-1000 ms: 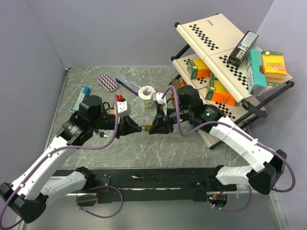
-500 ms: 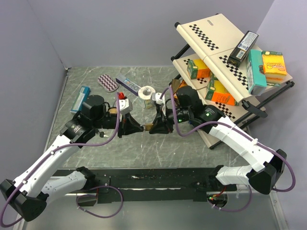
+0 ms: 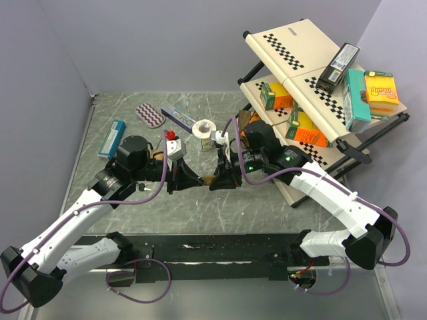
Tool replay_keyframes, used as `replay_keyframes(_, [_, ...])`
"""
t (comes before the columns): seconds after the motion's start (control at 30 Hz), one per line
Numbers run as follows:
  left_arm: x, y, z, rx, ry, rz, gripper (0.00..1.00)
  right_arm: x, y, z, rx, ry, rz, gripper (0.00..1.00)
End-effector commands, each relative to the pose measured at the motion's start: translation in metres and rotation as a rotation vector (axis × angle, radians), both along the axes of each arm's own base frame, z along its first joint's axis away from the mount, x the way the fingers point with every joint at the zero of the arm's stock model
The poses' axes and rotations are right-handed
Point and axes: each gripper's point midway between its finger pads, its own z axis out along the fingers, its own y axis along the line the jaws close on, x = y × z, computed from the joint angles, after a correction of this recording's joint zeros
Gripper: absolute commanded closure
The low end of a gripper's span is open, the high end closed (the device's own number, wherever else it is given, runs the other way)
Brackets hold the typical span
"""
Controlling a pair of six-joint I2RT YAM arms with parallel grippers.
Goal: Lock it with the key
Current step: Lock the lock, then remove the key from the lock.
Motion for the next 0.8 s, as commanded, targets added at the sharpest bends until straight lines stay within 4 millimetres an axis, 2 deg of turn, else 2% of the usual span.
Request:
replay_keyframes(0.0, [-0.017,-0.031,0.030,-0.138,-0.108,-0.151,0.99,-0.004,0.047,0.078,0.305,-0.210,0.141,1.00])
replay_keyframes(0.17, [-0.021,-0.029,0.021,-0.114,-0.098,-0.144,0.99,-0.004,0.046,0.077,0.299,-0.215,0.141,1.00])
replay_keyframes(0.3, [-0.018,-0.018,0.022,-0.082,-0.149,-0.104,0.99,0.003,0.035,0.064,0.243,-0.222,0.096,1.00])
replay_keyframes(0.33, [-0.018,-0.016,0.022,-0.075,-0.152,-0.096,0.99,0.002,0.030,0.057,0.217,-0.210,0.091,0.90])
replay_keyframes(0.43, [-0.014,-0.004,0.016,-0.052,-0.160,-0.075,0.99,0.005,0.016,0.046,0.166,-0.192,0.070,0.72])
replay_keyframes(0.67, [-0.012,0.008,0.012,-0.028,-0.170,-0.058,0.99,0.011,-0.014,0.033,0.106,-0.197,0.023,0.60])
replay_keyframes(0.77, [-0.011,0.008,0.011,-0.021,-0.177,-0.063,0.99,0.009,-0.018,0.032,0.096,-0.206,0.025,0.55])
